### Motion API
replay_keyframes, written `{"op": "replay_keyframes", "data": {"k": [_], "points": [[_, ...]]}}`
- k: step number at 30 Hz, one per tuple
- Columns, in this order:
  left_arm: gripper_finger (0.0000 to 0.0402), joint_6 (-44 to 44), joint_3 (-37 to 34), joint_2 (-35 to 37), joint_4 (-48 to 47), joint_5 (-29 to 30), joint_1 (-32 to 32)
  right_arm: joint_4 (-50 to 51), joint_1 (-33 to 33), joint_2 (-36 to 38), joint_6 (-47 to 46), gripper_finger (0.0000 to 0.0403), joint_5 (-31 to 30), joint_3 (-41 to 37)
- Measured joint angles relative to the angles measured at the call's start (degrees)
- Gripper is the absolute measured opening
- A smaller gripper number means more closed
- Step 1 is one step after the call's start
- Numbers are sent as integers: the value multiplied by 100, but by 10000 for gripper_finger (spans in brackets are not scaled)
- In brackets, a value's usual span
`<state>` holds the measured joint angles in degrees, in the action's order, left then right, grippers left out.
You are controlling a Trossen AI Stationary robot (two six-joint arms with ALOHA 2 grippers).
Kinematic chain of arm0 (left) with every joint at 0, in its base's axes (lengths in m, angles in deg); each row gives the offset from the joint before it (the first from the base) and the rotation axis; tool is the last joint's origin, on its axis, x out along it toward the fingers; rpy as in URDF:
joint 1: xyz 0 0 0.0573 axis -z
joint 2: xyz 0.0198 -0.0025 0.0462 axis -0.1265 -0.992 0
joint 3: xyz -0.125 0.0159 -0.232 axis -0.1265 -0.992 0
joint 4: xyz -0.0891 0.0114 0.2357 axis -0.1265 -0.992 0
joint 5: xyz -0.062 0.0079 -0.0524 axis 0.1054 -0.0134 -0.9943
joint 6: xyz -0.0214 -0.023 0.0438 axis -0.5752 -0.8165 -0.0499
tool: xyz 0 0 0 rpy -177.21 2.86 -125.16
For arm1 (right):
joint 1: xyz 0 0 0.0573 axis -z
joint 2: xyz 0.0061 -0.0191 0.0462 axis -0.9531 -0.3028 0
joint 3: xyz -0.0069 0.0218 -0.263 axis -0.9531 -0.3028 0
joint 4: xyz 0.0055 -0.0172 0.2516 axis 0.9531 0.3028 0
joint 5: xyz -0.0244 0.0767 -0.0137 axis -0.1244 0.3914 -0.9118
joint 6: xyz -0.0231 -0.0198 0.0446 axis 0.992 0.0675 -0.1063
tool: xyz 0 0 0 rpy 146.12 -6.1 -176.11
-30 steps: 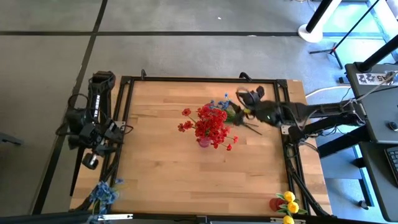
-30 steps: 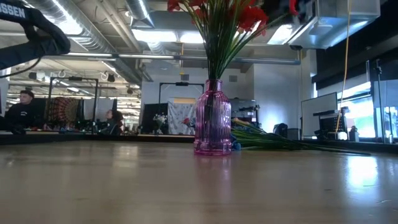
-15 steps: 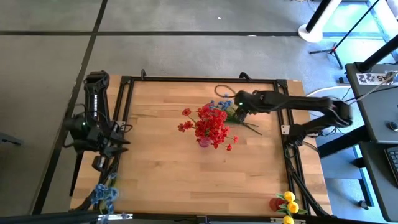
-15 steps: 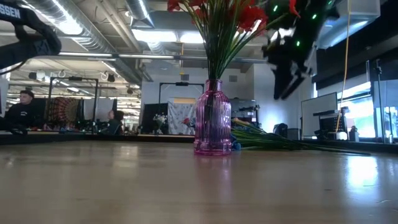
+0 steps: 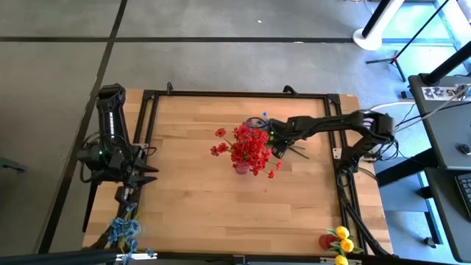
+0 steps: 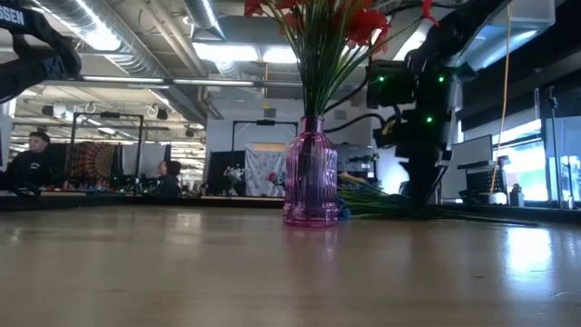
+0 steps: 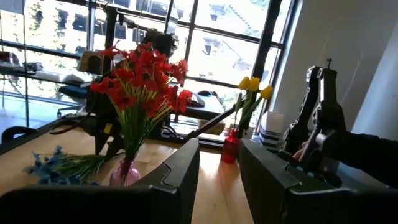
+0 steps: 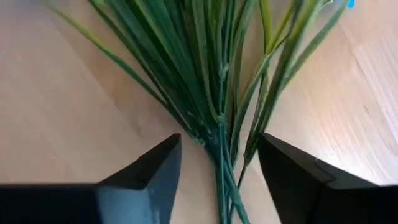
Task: Sort flowers into vase by color
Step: Put the bottom blue flowers into the transparent vase
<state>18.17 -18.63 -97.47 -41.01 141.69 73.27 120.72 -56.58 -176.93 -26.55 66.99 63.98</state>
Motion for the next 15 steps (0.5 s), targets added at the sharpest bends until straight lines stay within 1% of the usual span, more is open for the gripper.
{"op": "replay_keyframes", "data": {"k": [2, 6, 9, 12, 13, 15], "points": [[110, -2, 0, -17, -4, -11, -50, -212, 0, -71, 13, 192, -32, -15], [110, -2, 0, -103, -2, -178, -167, -569, 0, -199, 15, 134, -44, -20], [110, -4, 0, -196, -4, -325, -269, -647, -2, -233, -210, 79, -138, -17], [110, -44, 0, -256, -3, -339, -333, -352, -6, -55, -572, 20, -209, 108], [110, -49, 0, -261, -2, -339, -341, -262, -38, 67, -681, 12, -195, 172], [110, -82, 0, -266, -1, -337, -344, -148, -118, 373, -924, 20, -181, 289]]}}
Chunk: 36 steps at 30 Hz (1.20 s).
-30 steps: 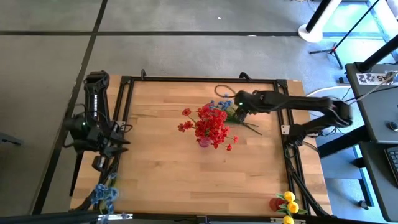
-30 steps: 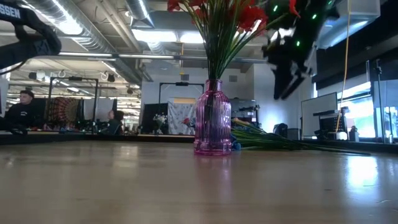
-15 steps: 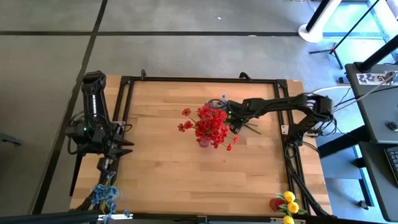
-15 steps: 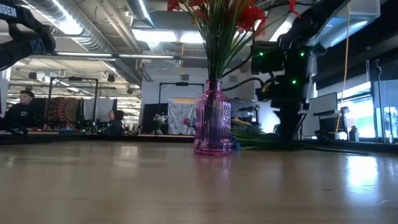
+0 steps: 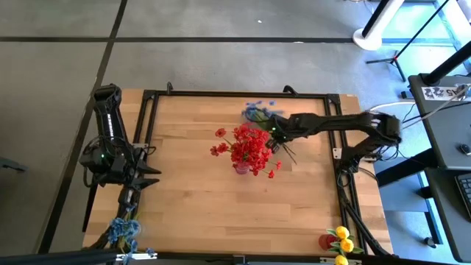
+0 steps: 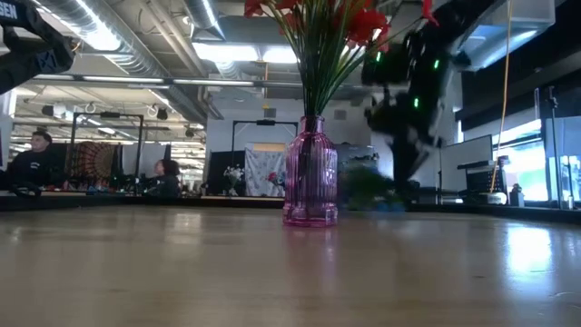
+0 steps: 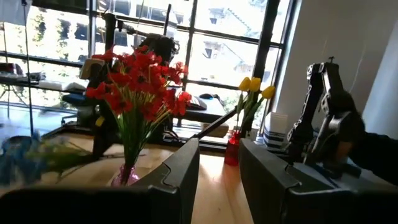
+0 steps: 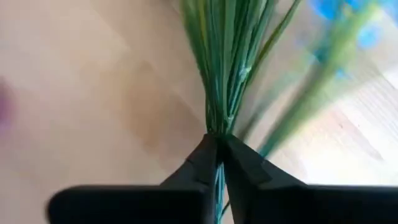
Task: Sort flowers into vase by color
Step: Put the bottom blue flowers into the transparent vase
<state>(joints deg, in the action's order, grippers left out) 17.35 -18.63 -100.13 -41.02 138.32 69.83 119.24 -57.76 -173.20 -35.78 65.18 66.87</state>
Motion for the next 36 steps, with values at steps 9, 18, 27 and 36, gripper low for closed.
{"op": "replay_keyframes", "data": {"k": [9, 18, 27, 36], "points": [[110, -90, 0, 0, -197, -5, 0, 275, -704, 997, -1140, 106, -248, -251], [110, -122, 0, 0, -395, -108, 0, 1001, -1273, 971, -1649, 219, -177, -597], [110, -423, 0, -7, -731, -232, 0, 754, -1689, 303, -1848, 195, -191, -597], [110, -667, 2, -165, -741, -412, 0, 662, -1685, -470, -1827, 113, -65, -586]]}}
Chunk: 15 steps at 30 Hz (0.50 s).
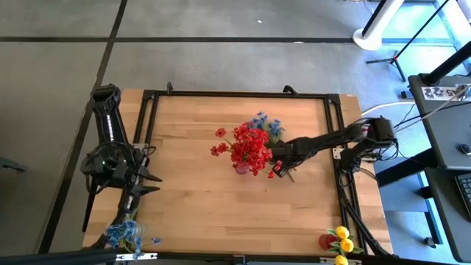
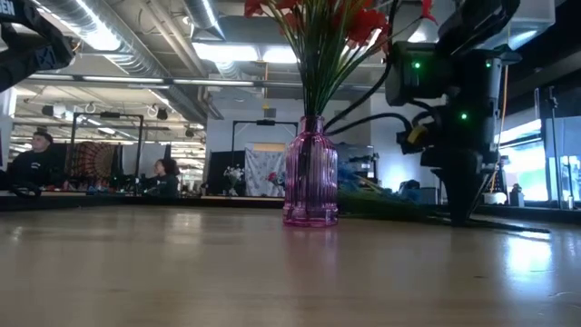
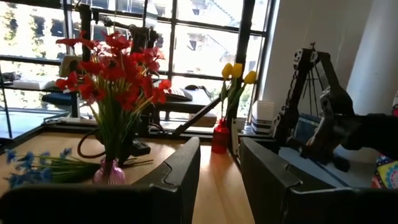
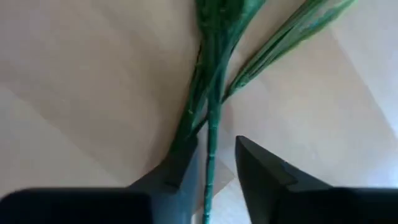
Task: Sort flowers into vase by color
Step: Put the bottom blue flowers into the transparent vase
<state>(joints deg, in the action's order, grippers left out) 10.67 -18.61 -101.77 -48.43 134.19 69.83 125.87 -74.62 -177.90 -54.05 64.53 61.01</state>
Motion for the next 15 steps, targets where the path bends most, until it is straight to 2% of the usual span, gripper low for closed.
{"op": "replay_keyframes", "data": {"k": [6, 11, 15], "points": [[110, -4, 0, -34, 12, 6, 0, 242, 0, 84, 3, 16, -533, 175], [110, -15, 0, -34, 12, 9, 0, 1332, -47, 253, -141, 26, -1329, 906], [110, -20, 0, -34, 12, 19, 0, 2525, -288, 279, -704, 9, -2731, 1571]]}}
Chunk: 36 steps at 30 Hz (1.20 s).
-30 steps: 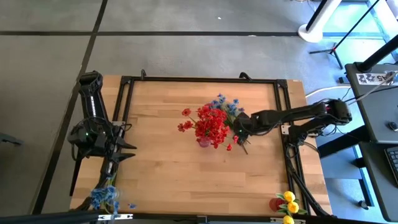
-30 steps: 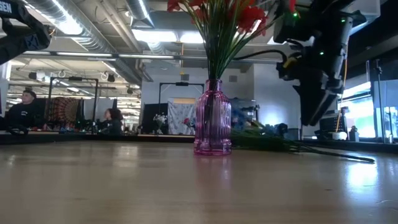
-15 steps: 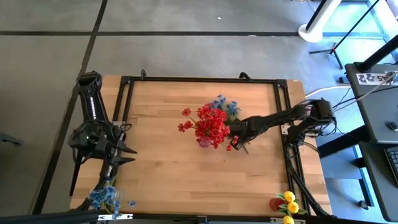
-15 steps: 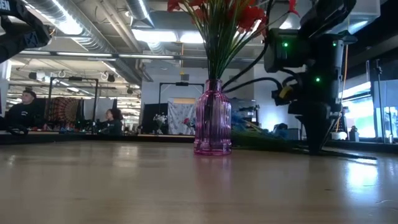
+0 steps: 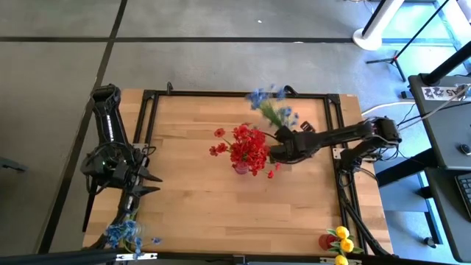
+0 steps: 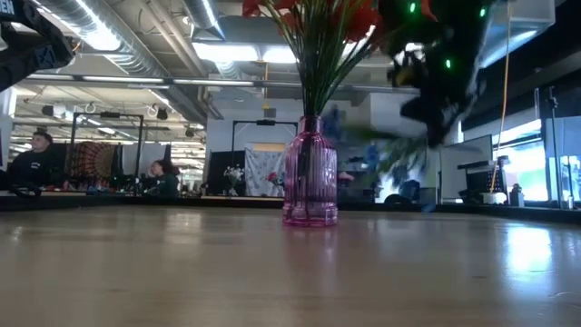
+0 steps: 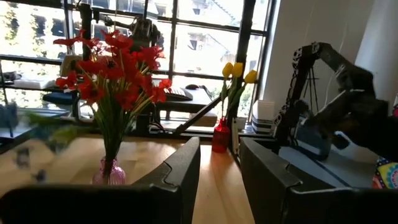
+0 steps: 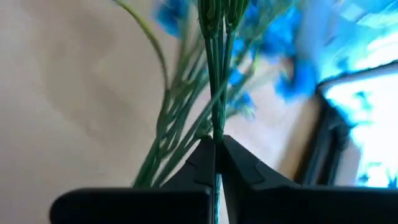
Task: Sort flowers into vase by color
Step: Put the bottom blue flowers into the transparent vase
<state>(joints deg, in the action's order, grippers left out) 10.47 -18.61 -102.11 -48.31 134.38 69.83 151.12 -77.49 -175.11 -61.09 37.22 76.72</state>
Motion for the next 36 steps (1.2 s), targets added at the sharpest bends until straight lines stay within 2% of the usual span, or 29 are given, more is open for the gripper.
{"op": "replay_keyframes", "data": {"k": [5, 9, 11, 14, 20, 24, 27, 31, 36], "points": [[110, 10, 0, 0, 0, 7, 0, 190, -643, 4, -156, 14, -1275, 496], [110, 54, 0, 0, -11, 29, 0, 648, -1007, 4, -586, 6, -2627, 855], [110, 55, 0, 0, -12, 30, 0, 884, -1040, 4, -764, 7, -2977, 1003], [110, 16, 0, 0, -15, 31, 0, 1110, -905, 4, -781, 11, -2754, 1103], [110, 16, 0, 0, -17, 31, 0, 1314, -512, 4, -802, 6, -1846, 1017], [110, 12, 0, 0, -17, 31, 0, 1568, -323, 4, -939, 9, -1700, 964], [110, 7, 0, 0, -17, 31, 0, 1679, -255, 4, -965, 10, -1771, 964], [110, 5, 0, 0, -20, 31, 0, 1670, -281, 91, -1028, 5, -2341, 960], [110, 3, 0, -2, -173, 19, -66, 1808, -272, 553, -1041, 5, -2709, 960]]}}
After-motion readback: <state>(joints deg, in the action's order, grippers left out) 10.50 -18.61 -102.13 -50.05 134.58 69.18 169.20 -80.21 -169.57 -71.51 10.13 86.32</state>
